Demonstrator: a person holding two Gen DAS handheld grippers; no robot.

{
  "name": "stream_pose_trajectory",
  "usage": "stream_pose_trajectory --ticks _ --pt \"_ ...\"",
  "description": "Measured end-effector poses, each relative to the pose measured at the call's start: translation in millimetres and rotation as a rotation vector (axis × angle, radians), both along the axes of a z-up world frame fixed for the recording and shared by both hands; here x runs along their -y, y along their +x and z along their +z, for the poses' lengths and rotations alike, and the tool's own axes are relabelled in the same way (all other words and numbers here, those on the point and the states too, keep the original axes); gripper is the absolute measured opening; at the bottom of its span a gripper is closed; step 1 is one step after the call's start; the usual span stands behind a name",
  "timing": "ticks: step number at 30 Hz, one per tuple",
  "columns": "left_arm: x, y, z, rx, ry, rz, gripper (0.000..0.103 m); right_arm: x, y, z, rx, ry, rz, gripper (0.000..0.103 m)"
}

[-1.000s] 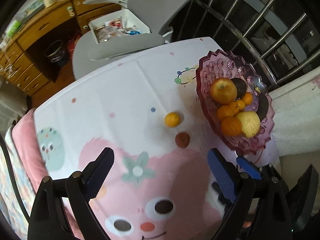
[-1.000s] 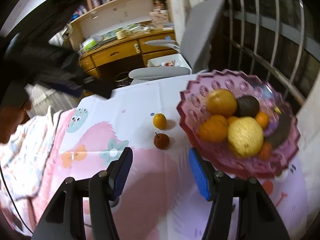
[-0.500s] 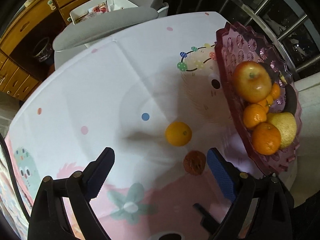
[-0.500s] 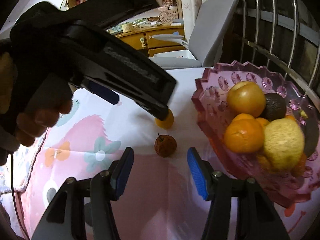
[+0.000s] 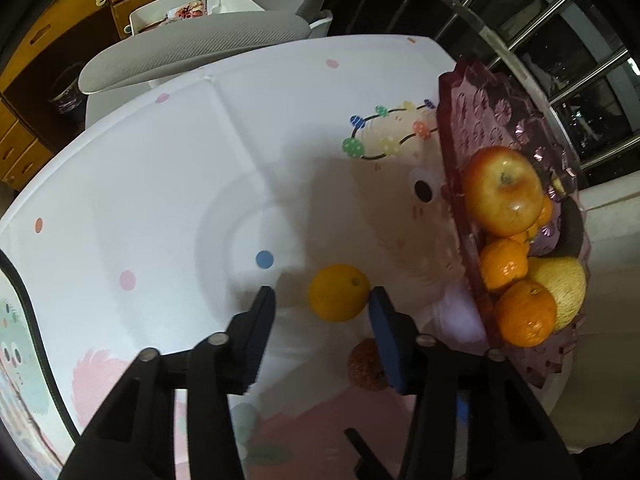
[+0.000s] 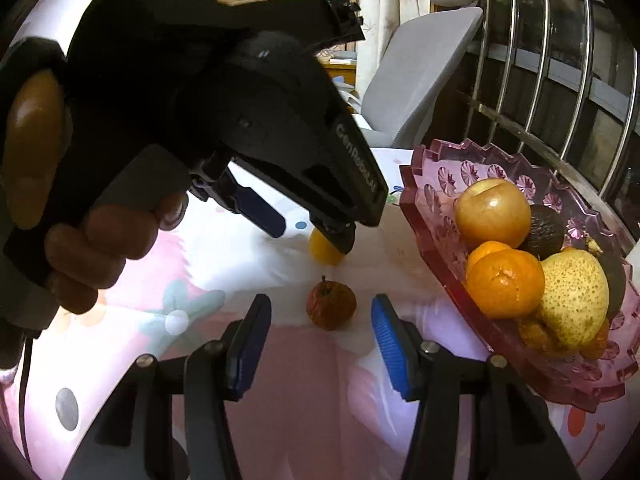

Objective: Organize fruits
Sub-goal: 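Grasp the small mandarin with the left tool while the right tool grasps the lychee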

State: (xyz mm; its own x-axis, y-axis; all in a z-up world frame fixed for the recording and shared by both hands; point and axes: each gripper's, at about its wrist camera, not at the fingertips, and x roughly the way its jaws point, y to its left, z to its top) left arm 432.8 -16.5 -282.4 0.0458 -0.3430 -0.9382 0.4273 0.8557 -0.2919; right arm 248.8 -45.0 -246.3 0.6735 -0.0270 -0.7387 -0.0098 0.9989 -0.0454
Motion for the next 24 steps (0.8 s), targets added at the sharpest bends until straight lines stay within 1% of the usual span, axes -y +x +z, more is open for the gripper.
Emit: stream_pose_trajectory --ticks 3,5,7,9,11,14,18,19,24 --pt "2.0 0.4 -0.4 0.001 -0.017 -0.004 0.037 -4.2 0.8 -2.8 -0.012 -0.004 -0.02 0.05" --pt "7.3 0.2 1.7 0.003 -0.032 -0.003 0.03 -5.3 1.1 -4.6 -0.008 -0.014 -0.032 0.05" --pt "7.5 -0.2 2.3 0.006 -0.043 -0.001 0.027 -3.5 3.4 -7.5 -0.015 -0.003 -0.049 0.05" --pt "10.4 -1.8 2.0 0.007 -0.045 0.0 0.027 -2.9 5.9 -9.8 -0.017 0.001 -0.053 0.049" --pt "12.7 -1.4 1.5 0.009 -0.047 0.009 0.026 -2.3 9.5 -11.6 -0.02 0.003 -0.047 0.044" --pt "7.1 -2.3 4.1 0.016 -0.042 0.027 0.026 -2.0 16.3 -14.4 -0.037 0.019 -0.044 0.039" --pt "-7.5 -4.2 14.9 0.026 -0.052 0.057 0.026 -2.7 20.3 -13.9 -0.034 0.018 -0.052 0.032" --pt "-12.3 -5.2 18.5 0.027 -0.056 0.067 0.026 -2.8 21.0 -14.0 -0.035 0.013 -0.055 0.028" --pt "-24.6 -12.0 32.6 0.03 -0.059 0.105 0.026 -0.3 23.1 -11.8 -0.06 0.022 -0.048 0.027"
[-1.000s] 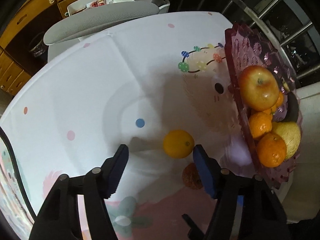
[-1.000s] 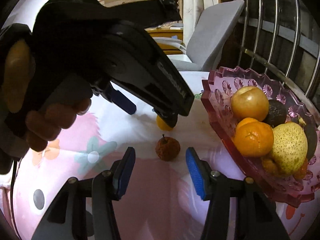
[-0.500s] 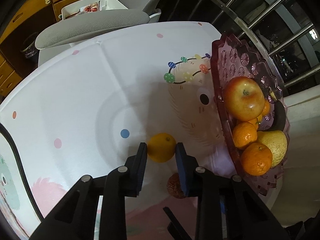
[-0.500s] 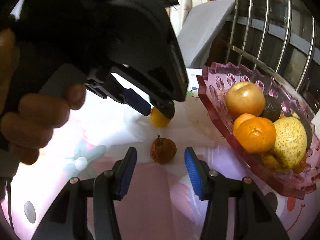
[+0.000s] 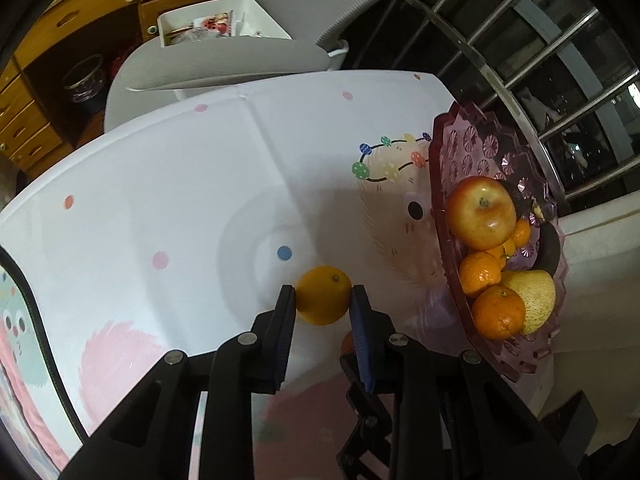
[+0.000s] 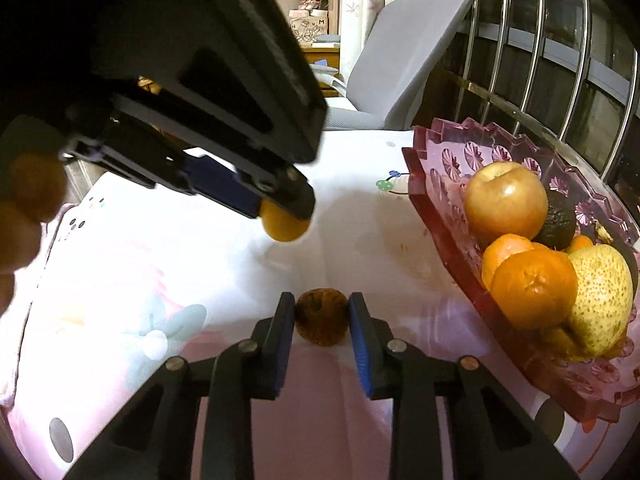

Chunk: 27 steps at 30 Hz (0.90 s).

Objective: Organize fruits
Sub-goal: 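Grasp the small mandarin with the left tool while the right tool grasps the lychee, then carry the mandarin into the bowl with the left tool while the right tool drops the lychee in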

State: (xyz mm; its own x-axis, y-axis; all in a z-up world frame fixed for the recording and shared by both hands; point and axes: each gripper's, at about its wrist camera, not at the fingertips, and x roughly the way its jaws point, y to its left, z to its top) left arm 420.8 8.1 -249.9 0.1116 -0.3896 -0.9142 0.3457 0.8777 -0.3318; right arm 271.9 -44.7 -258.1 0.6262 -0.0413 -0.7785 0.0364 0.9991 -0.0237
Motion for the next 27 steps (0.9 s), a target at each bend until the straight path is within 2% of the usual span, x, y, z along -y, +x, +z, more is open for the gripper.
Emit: stream_pose_trajectory --ticks 7,12,20,27 --pt "-9.5 -14.5 23.0 0.014 -0.03 0.07 0.026 17.3 -5.2 18.0 -0.021 0.093 0.032 0.026" --pt "-8.1 -23.1 41.3 0.023 -0.058 0.087 0.026 33.4 -17.3 46.7 0.004 0.133 0.061 0.026" --pt "13.7 -44.6 60.2 0.025 -0.097 0.066 0.026 57.5 -42.5 88.2 0.004 0.132 0.039 0.026" --pt "42.1 -51.5 65.8 0.046 -0.135 0.036 0.026 97.0 -55.6 100.6 -0.034 0.111 -0.032 0.026"
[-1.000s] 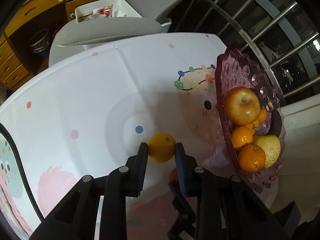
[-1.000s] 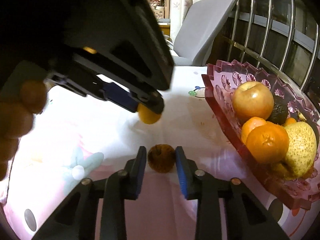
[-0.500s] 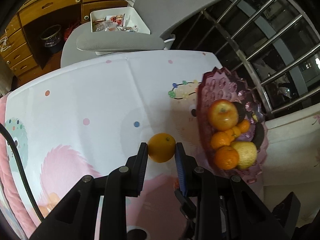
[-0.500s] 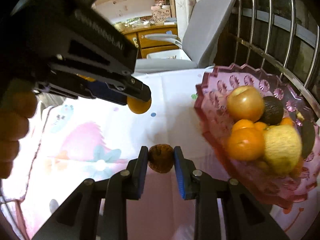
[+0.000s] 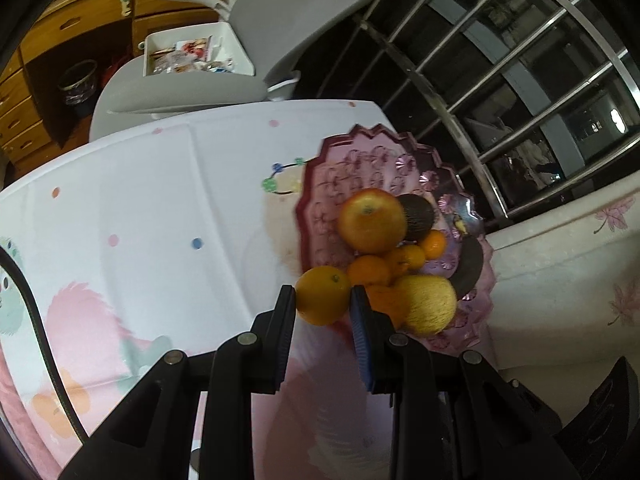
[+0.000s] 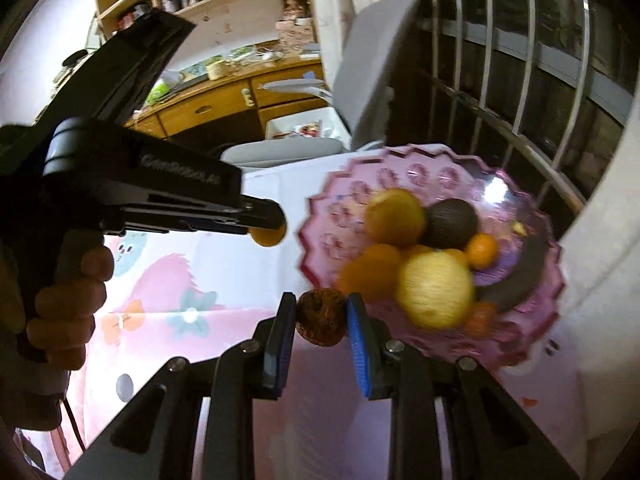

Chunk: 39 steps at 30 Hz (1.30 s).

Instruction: Organize fruits

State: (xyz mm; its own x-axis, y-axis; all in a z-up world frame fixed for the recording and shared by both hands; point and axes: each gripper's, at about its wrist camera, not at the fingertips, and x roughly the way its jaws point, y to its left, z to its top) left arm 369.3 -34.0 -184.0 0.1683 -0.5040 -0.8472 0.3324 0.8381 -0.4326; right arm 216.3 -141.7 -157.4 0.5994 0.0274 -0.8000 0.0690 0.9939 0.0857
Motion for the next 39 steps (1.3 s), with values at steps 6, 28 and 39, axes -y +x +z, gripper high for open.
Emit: stream_pose_trajectory --ticks 6,28,39 --pt "21.1 1.2 3.8 0.031 -0.014 -0.023 0.026 25.1 -1.4 2.7 0.002 -0.015 -0.049 0.026" --pt "-47.4 -84.4 -1.0 -0.048 0.061 0.092 0.085 33.3 -63.6 -8.4 -0.11 0.172 -0.251 0.07" --pt "-139.5 -238.2 10.7 -0.185 0.118 0.241 0.091 21.2 -167.0 1.8 -0.231 0.208 -0.313 0.08"
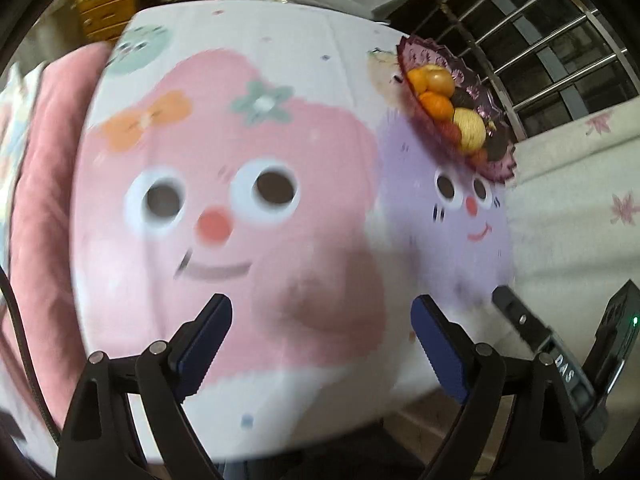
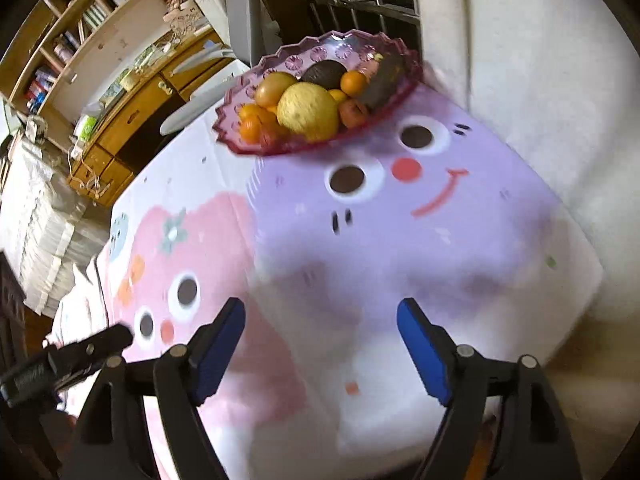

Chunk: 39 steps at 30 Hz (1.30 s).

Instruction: Organize fruits

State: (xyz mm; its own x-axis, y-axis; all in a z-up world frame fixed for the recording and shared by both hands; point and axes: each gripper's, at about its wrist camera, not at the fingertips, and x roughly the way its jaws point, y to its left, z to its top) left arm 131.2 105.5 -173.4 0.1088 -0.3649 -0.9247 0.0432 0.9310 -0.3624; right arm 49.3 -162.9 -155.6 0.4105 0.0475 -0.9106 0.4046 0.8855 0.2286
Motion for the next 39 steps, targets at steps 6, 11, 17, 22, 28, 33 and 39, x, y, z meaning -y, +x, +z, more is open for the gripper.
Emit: stream_pose_trajectory --ticks 6,11,17,22,28,33,39 --pt "-19.1 -57.1 40.6 0.075 0.089 0.066 0.092 -4.8 -30.9 32.7 0.029 -0.08 0.114 0.084" --pt "-16.1 -82.5 83.4 0.186 0.114 0.102 0.092 -5.7 -39.7 61.4 0.08 -0.183 0.266 0.089" --pt "12.3 -97.2 117.1 0.271 0.115 0.129 0.092 -21.5 -57.8 90.3 0.1 -0.247 0.615 0.091" --pt "44.2 -116.3 145.5 0.316 0.1 0.114 0.092 -18.3 -81.0 126.5 0.122 -0.169 0.668 0.096" --pt "73.6 -146.3 173.5 0.344 0.145 0.106 0.092 -3.0 -98.2 158.8 0.078 -0.054 0.628 0.097" --pt "81.3 -162.1 180.8 0.352 0.196 0.141 0.1 9.7 -100.8 163.0 0.05 -0.023 0.562 0.097" --pt "75.6 -169.0 169.9 0.324 0.244 0.197 0.102 12.8 -101.3 152.6 0.063 -0.05 0.525 0.097"
